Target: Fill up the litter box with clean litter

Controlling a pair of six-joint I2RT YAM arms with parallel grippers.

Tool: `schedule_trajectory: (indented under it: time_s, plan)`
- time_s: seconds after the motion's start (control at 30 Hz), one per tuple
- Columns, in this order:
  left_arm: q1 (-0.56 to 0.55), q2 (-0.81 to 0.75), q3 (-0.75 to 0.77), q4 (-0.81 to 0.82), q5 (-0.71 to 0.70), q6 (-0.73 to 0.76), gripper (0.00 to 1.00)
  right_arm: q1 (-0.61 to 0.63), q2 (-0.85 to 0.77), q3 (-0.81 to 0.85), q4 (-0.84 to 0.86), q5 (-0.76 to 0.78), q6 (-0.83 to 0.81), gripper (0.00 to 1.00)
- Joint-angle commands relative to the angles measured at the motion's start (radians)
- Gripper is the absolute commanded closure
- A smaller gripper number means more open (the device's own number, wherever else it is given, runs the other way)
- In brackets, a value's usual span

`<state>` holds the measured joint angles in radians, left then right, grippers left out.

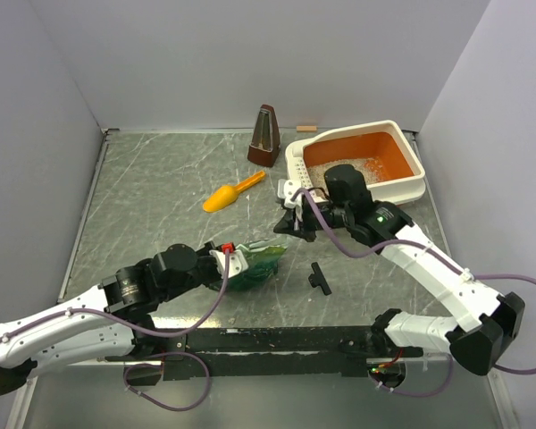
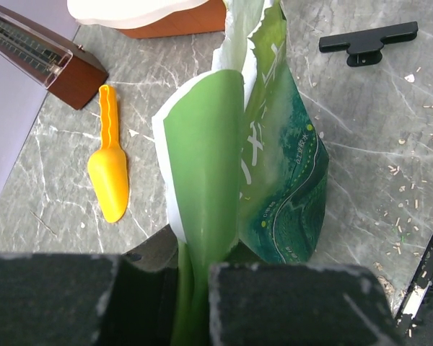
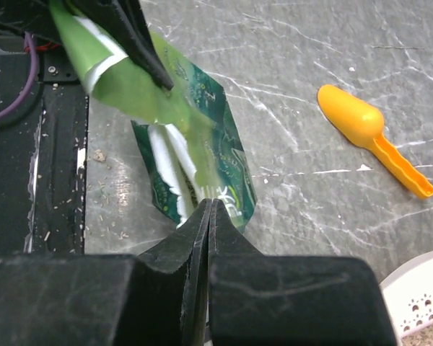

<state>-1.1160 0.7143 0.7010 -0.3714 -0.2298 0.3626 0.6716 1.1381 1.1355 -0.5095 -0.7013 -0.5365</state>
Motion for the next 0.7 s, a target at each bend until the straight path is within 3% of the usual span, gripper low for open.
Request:
schedule_trajectory:
  time_s: [0.0, 0.67]
  plan:
    - [-0.005, -0.045, -0.008, 0.071, -0.02, 0.007, 0.99, 0.014, 0.052, 0.082, -0.072, 0.0, -0.054, 1.0]
    - [-0.005, -0.042, 0.006, 0.075, -0.046, -0.002, 0.99, 0.072, 0.074, 0.069, -0.104, 0.019, -0.094, 1.0]
